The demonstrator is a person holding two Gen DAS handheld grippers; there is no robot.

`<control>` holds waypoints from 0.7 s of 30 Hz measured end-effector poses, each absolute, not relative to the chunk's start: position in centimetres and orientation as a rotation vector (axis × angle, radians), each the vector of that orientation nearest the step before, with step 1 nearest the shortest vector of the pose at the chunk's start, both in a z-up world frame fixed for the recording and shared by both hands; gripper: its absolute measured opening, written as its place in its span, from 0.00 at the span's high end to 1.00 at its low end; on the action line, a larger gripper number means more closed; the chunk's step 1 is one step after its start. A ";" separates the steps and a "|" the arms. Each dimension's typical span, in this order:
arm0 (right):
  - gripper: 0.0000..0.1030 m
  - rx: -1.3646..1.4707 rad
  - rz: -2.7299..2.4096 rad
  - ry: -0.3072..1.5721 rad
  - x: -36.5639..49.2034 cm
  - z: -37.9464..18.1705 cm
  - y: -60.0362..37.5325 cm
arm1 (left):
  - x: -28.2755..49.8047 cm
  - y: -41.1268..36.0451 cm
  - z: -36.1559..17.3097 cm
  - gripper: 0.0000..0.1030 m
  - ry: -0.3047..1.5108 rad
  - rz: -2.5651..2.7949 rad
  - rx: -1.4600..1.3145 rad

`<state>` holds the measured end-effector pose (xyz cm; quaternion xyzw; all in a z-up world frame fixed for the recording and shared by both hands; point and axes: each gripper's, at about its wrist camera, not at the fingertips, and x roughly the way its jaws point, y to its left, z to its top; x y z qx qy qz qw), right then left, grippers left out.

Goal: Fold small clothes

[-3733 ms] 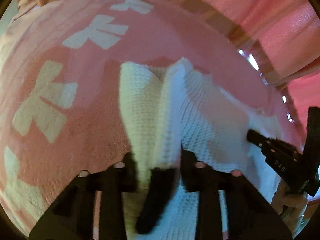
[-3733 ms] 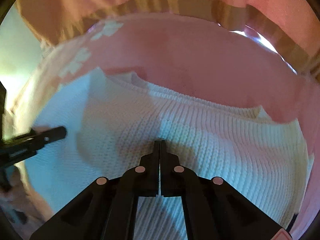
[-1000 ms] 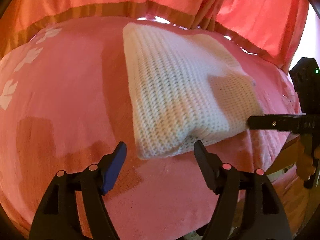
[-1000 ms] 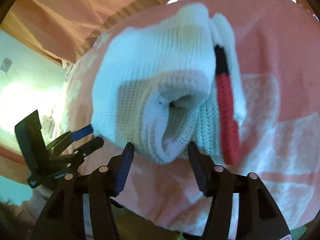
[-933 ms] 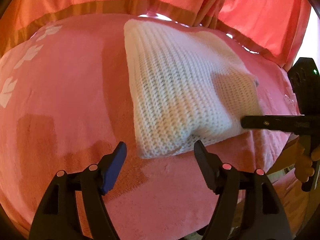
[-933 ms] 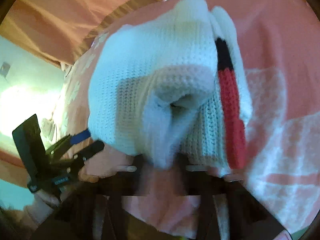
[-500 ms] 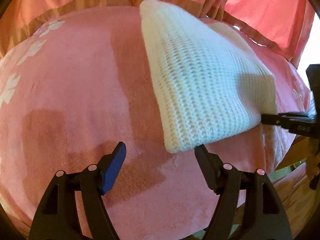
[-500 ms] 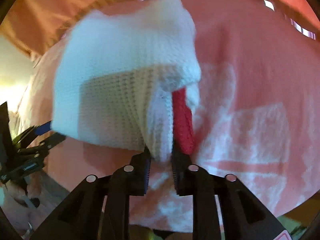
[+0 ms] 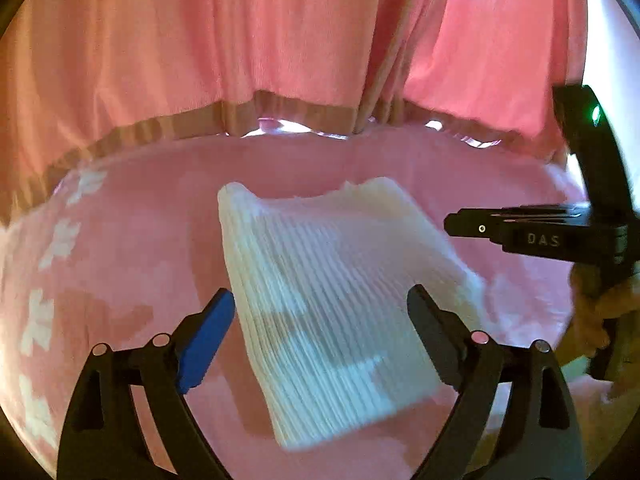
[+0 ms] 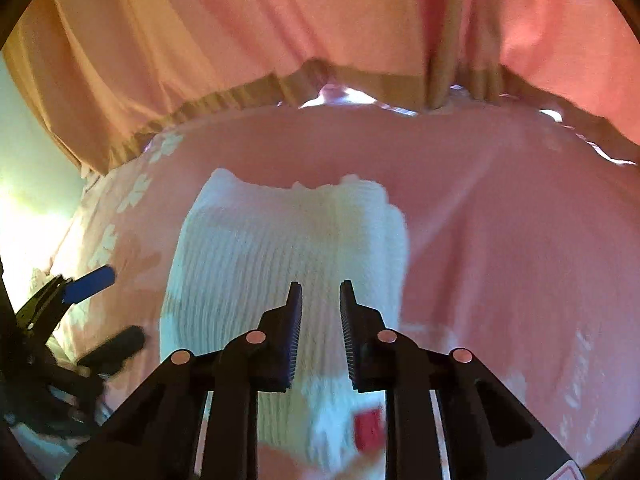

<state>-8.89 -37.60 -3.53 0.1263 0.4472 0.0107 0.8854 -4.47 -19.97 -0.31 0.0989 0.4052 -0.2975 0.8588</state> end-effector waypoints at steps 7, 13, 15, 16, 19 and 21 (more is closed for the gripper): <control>0.95 0.240 -0.044 1.058 -3.9 -10.1 -38.7 | 0.5 -19.4 -8.0 0.15 1.045 -0.578 0.137; 0.93 0.289 -0.003 0.930 -3.8 -5.6 -38.4 | 0.9 -19.5 -8.0 0.13 1.057 -0.577 0.139; 0.93 0.261 -0.006 0.956 -2.4 -6.0 -37.9 | 1.1 -19.7 -8.1 0.13 1.061 -0.573 0.136; 0.93 0.239 -0.035 0.995 -1.3 -7.2 -37.8 | 1.2 -19.7 -8.2 0.13 1.067 -0.575 0.130; 0.99 0.234 -0.063 1.045 0.5 -9.5 -38.1 | 1.5 -19.8 -8.3 0.13 1.071 -0.578 0.121; 0.98 0.264 -0.072 1.031 0.5 -8.4 -38.3 | 1.5 -19.7 -8.1 0.13 1.076 -0.576 0.117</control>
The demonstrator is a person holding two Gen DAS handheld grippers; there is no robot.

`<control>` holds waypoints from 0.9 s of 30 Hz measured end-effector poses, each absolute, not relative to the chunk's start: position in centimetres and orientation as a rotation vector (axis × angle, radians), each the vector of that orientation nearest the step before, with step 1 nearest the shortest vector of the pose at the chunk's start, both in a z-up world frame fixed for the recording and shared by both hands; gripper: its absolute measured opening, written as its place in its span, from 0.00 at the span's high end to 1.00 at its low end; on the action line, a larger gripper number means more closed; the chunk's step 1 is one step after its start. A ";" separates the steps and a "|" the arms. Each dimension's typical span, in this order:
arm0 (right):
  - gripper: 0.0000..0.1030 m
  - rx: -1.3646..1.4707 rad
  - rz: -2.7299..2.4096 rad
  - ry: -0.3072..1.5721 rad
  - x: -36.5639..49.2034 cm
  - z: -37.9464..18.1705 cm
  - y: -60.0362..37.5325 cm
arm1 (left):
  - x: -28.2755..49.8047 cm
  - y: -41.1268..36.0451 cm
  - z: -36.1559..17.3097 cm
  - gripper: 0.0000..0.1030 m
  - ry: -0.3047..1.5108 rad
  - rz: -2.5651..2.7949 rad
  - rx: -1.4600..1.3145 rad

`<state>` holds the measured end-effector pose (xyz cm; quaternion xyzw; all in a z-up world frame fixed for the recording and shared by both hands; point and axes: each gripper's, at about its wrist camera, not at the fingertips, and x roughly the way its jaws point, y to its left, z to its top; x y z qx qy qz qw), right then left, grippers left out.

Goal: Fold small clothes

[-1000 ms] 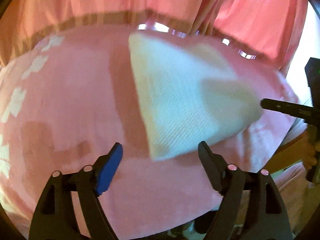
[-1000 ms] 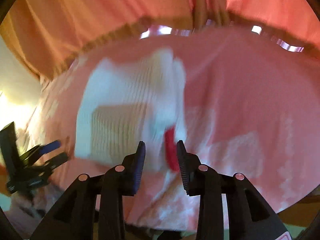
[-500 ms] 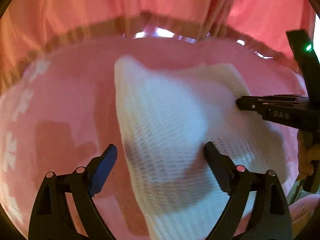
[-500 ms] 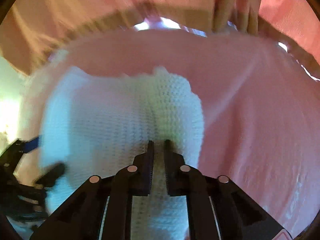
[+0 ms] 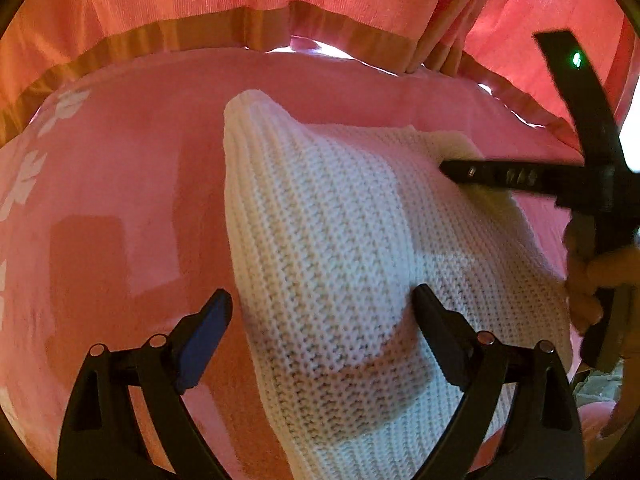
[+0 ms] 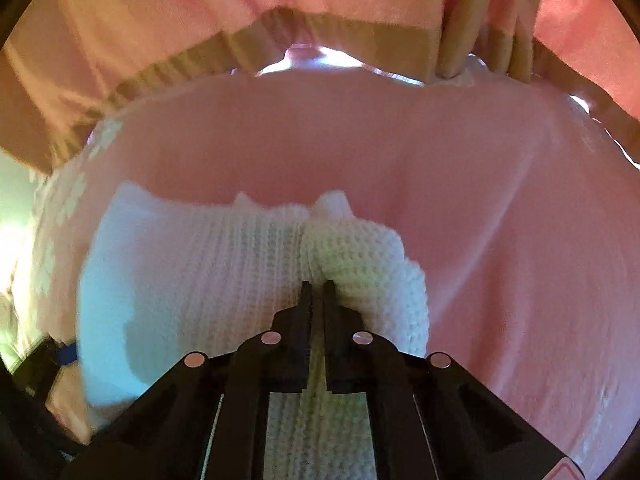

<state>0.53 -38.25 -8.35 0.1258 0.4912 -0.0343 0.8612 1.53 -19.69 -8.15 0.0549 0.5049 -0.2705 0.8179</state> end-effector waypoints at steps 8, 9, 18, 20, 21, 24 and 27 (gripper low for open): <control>0.97 0.283 -0.144 1.010 1.4 -9.2 -40.0 | 1.5 -16.5 -5.4 0.15 1.006 -0.529 0.083; 0.94 0.287 -0.150 1.002 1.1 -8.4 -39.8 | 1.6 -15.6 -5.1 0.15 1.004 -0.508 0.074; 0.90 0.147 0.173 0.991 -0.3 -6.2 -27.8 | 3.9 -10.2 -2.5 0.15 0.965 -0.375 -0.029; 0.90 0.067 0.153 1.019 1.0 -8.4 -25.6 | 3.9 -10.2 -2.5 0.15 0.967 -0.378 -0.030; 0.91 0.035 0.148 1.005 1.3 -9.0 -25.0 | 4.0 -10.2 -2.5 0.15 0.968 -0.376 -0.026; 0.91 0.062 0.147 1.007 1.7 -7.9 -25.3 | 4.0 -10.1 -2.7 0.15 0.978 -0.383 -0.023; 0.88 0.143 0.125 0.955 0.0 -4.9 -28.1 | 3.7 -10.3 -2.8 0.15 0.983 -0.420 -0.033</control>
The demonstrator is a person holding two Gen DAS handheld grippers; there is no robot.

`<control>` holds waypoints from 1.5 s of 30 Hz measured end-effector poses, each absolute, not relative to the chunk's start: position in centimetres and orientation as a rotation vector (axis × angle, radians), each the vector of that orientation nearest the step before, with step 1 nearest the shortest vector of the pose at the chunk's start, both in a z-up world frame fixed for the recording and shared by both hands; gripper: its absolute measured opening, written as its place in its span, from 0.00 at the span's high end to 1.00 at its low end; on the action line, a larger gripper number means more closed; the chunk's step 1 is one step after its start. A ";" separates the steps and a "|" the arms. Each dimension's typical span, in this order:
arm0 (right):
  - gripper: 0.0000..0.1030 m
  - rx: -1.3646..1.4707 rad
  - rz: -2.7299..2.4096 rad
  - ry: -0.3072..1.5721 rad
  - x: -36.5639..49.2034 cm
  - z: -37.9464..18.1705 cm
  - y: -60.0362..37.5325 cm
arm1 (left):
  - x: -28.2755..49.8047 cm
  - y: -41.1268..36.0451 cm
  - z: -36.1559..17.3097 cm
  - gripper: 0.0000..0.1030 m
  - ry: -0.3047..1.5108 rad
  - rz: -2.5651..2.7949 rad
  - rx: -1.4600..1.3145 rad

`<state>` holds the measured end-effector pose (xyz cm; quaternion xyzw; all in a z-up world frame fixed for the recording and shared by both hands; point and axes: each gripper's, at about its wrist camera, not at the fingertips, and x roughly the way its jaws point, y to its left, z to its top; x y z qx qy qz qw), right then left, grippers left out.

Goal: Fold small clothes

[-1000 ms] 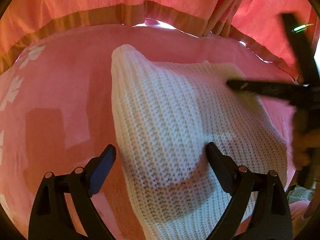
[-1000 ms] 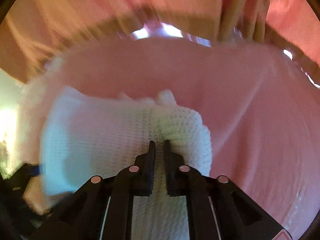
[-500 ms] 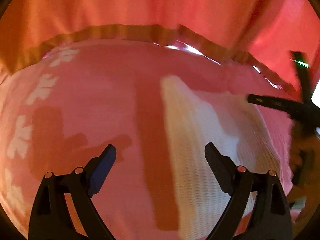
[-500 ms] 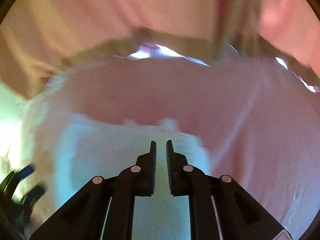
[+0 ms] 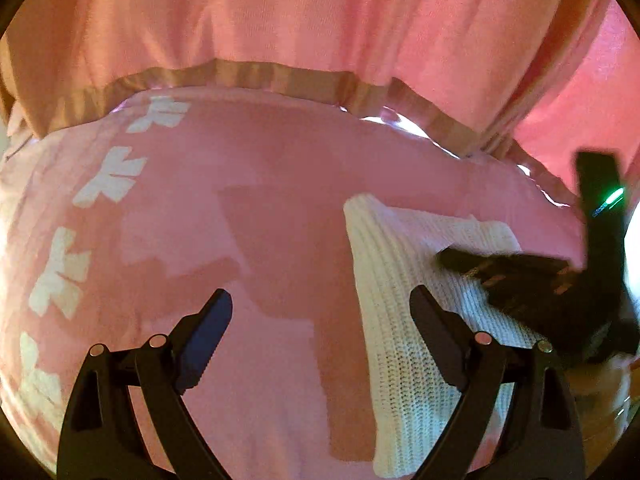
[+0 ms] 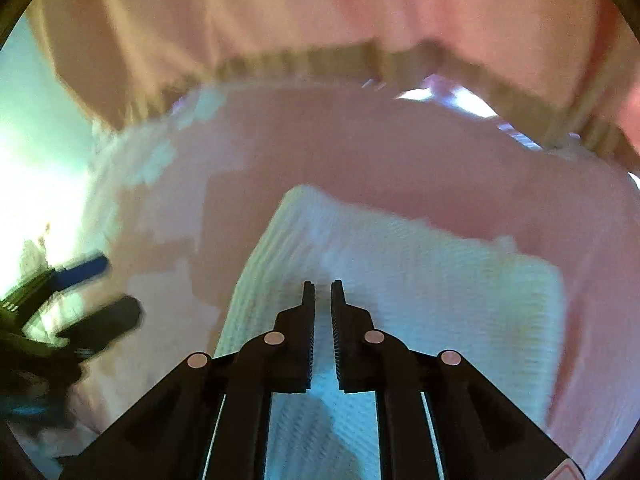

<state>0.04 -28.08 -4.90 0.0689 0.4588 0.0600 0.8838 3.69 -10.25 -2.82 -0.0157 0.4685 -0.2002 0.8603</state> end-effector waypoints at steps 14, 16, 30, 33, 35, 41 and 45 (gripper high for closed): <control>0.29 0.475 0.004 1.101 -8.2 -12.3 -40.8 | 2.0 -16.2 -11.1 0.09 1.243 -0.634 -0.169; 0.29 0.540 0.047 1.106 -8.0 -13.3 -41.1 | 2.1 -16.3 -12.0 0.05 1.258 -0.644 -0.211; 0.68 0.597 0.132 1.005 -8.7 -10.5 -40.4 | 1.8 -16.9 -10.8 0.55 1.168 -0.746 -0.192; 0.68 0.582 0.140 0.921 -10.2 -7.3 -40.0 | 1.2 -16.3 -9.4 0.58 1.161 -0.746 -0.180; 0.68 0.549 0.137 0.870 -11.2 -5.2 -39.2 | 0.5 -16.0 -7.8 0.58 1.146 -0.766 -0.167; 0.68 0.516 0.149 0.681 -16.1 1.3 -35.7 | -3.0 -12.1 0.2 0.58 0.971 -0.820 -0.120; 0.68 0.493 0.173 0.555 -19.1 6.7 -33.5 | -5.0 -9.6 6.8 0.57 0.816 -0.867 -0.105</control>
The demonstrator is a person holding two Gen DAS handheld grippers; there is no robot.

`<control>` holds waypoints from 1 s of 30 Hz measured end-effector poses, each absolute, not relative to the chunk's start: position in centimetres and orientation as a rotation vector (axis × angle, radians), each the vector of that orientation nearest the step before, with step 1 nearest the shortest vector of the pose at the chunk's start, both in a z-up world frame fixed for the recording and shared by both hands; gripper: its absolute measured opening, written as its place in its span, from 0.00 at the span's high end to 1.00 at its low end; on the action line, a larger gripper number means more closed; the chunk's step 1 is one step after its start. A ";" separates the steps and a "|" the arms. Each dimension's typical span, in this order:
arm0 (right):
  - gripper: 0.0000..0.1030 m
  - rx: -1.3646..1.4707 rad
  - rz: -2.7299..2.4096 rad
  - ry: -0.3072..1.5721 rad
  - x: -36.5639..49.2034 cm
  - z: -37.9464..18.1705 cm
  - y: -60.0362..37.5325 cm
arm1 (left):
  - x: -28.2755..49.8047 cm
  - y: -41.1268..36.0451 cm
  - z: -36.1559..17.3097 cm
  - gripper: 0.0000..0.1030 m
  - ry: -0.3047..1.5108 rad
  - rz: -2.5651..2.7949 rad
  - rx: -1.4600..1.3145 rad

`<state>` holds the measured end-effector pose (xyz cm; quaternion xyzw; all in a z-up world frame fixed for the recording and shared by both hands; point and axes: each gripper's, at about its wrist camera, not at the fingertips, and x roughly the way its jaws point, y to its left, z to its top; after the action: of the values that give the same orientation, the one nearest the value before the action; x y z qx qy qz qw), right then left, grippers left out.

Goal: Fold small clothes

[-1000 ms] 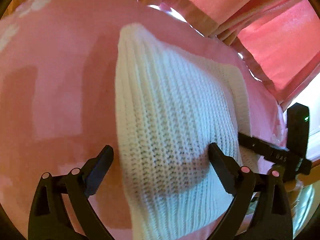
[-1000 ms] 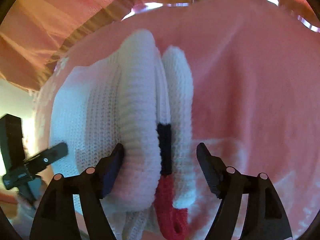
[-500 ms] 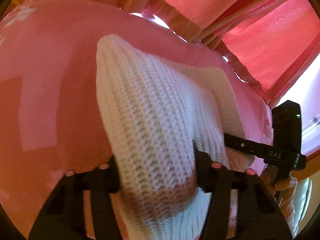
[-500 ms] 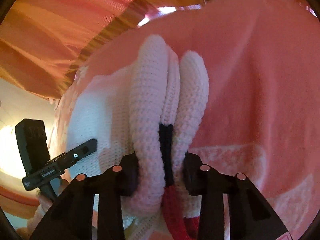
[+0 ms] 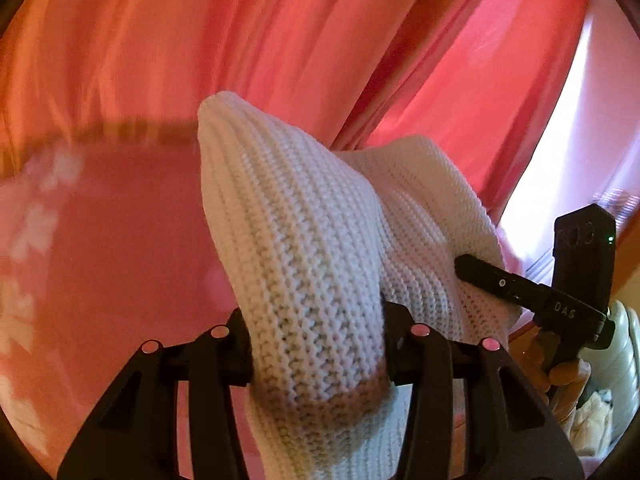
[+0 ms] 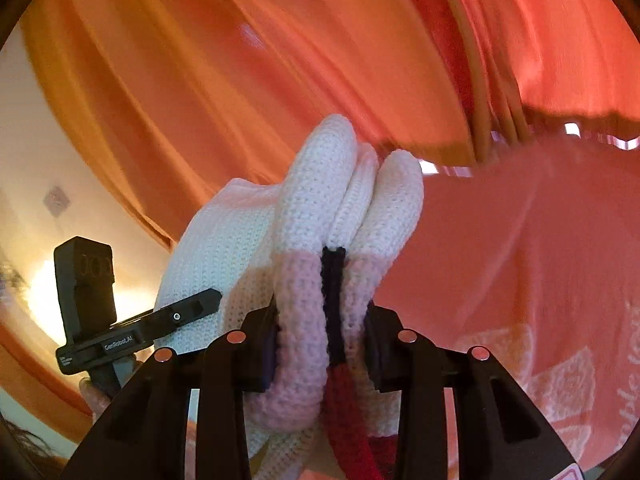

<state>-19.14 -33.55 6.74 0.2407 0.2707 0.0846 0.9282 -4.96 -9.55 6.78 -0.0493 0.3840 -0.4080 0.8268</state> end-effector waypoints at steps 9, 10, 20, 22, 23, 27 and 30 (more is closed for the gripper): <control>0.68 0.386 0.251 0.335 -19.4 18.1 -28.6 | -6.6 -4.9 18.5 0.55 0.544 -0.853 -0.064; 0.67 0.379 0.259 0.327 -19.2 18.5 -28.0 | -6.4 -3.6 19.5 0.55 0.517 -0.841 -0.061; 0.58 0.437 0.293 0.564 -5.2 8.7 -26.0 | 4.3 -1.1 9.6 0.44 0.642 -0.669 -0.110; 0.54 0.390 0.270 0.668 -0.7 2.6 -25.7 | 7.6 -1.0 3.5 0.36 0.738 -0.589 -0.157; 0.54 0.348 0.218 0.724 0.8 -0.3 -25.7 | 9.2 -0.7 0.2 0.35 0.798 -0.505 -0.176; 0.92 0.344 0.064 0.910 3.3 -6.1 -27.1 | 11.6 0.3 -6.3 0.37 0.950 -0.284 -0.076; 0.93 0.313 0.158 0.790 1.4 -2.6 -26.0 | 8.8 0.6 -3.4 0.32 0.870 -0.314 -0.038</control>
<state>1.39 -25.99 -2.62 0.1518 0.3828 0.0768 0.9081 8.83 0.63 -3.40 -0.0183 0.4197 -0.1517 0.8947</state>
